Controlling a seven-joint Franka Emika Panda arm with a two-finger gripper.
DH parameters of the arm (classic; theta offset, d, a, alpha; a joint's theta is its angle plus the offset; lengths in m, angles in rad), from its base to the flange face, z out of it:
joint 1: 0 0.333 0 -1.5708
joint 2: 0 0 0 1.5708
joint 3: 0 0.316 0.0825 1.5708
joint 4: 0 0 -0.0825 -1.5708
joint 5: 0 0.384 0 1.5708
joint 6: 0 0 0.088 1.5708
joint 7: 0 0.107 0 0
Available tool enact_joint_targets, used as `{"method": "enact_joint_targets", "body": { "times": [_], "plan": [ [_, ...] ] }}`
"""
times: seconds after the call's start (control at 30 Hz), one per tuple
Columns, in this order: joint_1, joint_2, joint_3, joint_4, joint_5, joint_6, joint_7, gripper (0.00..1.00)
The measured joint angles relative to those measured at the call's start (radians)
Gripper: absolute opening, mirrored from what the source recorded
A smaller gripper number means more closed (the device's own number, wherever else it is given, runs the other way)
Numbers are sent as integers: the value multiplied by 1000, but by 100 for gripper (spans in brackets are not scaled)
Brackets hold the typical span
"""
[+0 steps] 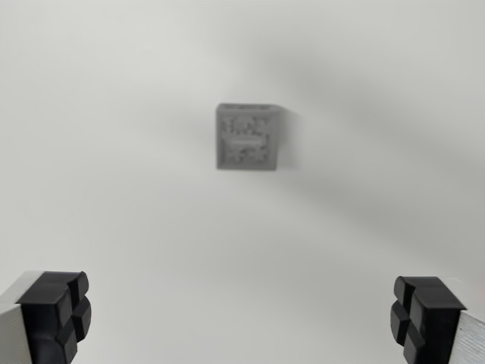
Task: Destack cube
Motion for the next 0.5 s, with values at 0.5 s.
{"method": "enact_joint_targets", "body": {
  "times": [0.5],
  "plan": [
    [0,-23,0,32,1,-56,-1,100]
  ]
}}
